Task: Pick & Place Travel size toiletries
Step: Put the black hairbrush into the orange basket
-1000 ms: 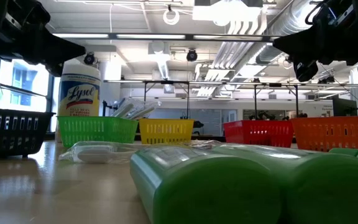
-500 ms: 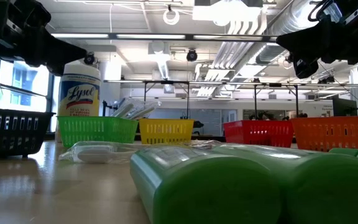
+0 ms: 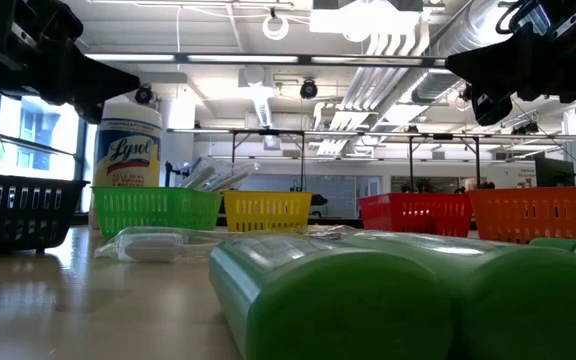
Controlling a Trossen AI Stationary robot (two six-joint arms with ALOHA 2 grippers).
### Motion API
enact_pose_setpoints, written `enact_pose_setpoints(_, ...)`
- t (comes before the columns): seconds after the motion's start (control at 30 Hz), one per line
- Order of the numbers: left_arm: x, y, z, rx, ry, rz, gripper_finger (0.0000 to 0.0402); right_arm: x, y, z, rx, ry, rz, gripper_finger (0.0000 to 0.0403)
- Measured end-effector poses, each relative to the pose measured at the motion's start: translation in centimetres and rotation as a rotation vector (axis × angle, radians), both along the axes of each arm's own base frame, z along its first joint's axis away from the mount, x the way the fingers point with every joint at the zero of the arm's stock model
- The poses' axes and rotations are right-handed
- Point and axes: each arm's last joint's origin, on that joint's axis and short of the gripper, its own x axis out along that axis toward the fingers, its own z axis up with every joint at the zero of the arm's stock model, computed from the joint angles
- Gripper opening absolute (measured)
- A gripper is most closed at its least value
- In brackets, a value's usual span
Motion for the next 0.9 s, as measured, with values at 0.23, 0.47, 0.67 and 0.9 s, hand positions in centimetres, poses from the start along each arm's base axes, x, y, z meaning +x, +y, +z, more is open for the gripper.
enact_pose_setpoints(0.23, 0.0, 0.0, 0.2, -0.021, -0.026, 0.001, 0.0000, 0.0, 0.0, 0.0, 0.033, -0.003, 0.000, 0.0002)
enact_pose_setpoints(0.47, 0.0, 0.0, 0.7, -0.012, -0.068, -0.003, 0.0000, 0.0, 0.0, 0.1, 0.055, -0.009, 0.006, 0.0002)
enact_pose_setpoints(0.67, 0.2, -0.4, 1.2, 0.014, -0.066, -0.024, 0.0000, 0.0, 0.0, 0.0, 0.085, -0.005, 0.010, 0.0002)
enact_pose_setpoints(0.9, 1.6, -1.9, 4.9, 0.106, -0.076, -0.087, 0.0000, 0.0, 0.0, 0.0, 0.084, -0.001, 0.010, 0.0002)
